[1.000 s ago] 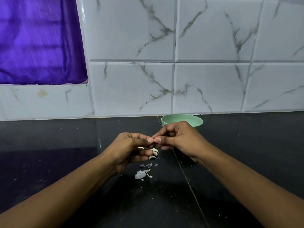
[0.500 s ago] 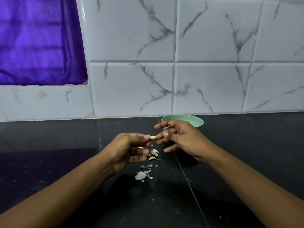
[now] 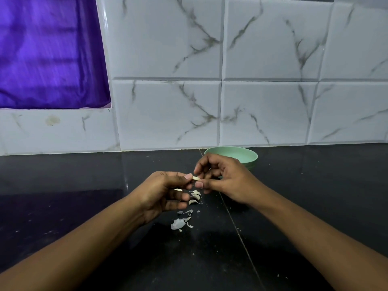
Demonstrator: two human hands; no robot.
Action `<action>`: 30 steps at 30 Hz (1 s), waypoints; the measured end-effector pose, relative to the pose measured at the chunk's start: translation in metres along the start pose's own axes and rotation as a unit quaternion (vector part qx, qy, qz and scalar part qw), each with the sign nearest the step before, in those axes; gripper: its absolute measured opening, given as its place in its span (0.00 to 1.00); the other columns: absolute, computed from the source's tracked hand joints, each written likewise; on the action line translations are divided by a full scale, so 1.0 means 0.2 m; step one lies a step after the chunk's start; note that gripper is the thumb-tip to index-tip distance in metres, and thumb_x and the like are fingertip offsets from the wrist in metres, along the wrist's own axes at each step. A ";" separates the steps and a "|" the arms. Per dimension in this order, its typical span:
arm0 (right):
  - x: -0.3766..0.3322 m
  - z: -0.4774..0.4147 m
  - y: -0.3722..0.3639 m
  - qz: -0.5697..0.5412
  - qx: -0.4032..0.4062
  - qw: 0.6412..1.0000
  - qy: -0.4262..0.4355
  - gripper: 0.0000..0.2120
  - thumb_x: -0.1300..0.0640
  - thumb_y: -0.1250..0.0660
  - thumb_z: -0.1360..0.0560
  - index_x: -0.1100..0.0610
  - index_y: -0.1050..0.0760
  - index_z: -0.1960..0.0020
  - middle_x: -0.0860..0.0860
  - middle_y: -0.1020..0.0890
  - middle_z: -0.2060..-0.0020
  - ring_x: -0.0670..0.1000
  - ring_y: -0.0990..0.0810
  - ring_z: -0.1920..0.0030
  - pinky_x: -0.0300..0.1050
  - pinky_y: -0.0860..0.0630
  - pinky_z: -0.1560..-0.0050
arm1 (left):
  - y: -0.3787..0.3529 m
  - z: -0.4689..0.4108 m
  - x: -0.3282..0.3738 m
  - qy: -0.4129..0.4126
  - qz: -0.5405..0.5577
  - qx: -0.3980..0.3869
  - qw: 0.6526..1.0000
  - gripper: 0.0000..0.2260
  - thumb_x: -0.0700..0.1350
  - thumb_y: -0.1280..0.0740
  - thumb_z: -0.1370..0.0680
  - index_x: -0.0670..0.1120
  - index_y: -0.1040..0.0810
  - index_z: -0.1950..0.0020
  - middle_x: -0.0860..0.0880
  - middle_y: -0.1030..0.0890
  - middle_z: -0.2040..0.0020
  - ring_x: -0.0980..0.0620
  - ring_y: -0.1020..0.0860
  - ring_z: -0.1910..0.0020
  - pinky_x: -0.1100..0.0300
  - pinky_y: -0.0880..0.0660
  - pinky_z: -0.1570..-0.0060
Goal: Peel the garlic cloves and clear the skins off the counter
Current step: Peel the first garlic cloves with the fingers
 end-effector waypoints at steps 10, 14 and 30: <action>-0.06 0.02 0.02 0.094 0.010 0.995 0.041 0.09 0.66 0.27 0.30 0.55 0.24 0.58 0.46 0.20 0.63 0.41 0.22 0.66 0.40 0.22 0.60 | 0.02 0.01 0.04 -0.046 -0.016 0.038 0.998 0.02 0.40 0.31 0.27 0.43 0.20 0.59 0.49 0.19 0.69 0.55 0.23 0.76 0.64 0.25 0.75; -0.06 0.02 0.03 0.142 0.020 0.988 0.048 0.09 0.62 0.26 0.30 0.51 0.24 0.59 0.44 0.20 0.63 0.41 0.22 0.67 0.43 0.24 0.61 | 0.03 0.00 0.05 -0.070 -0.024 0.061 0.995 0.04 0.39 0.32 0.26 0.43 0.20 0.60 0.50 0.20 0.70 0.54 0.22 0.75 0.64 0.24 0.74; -0.02 0.01 0.08 0.205 0.057 0.977 0.014 0.08 0.57 0.27 0.30 0.46 0.24 0.62 0.50 0.16 0.60 0.53 0.19 0.63 0.55 0.22 0.58 | 0.07 0.00 0.05 -0.069 0.033 0.097 0.992 0.03 0.37 0.33 0.25 0.40 0.21 0.58 0.48 0.21 0.68 0.53 0.21 0.75 0.62 0.23 0.73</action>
Point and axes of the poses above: each hand's wrist, its own z-axis away from the middle knuckle, its own y-axis out of the back of the hand, x = y × z, the point moved 9 cm from there along -z, towards the middle knuckle
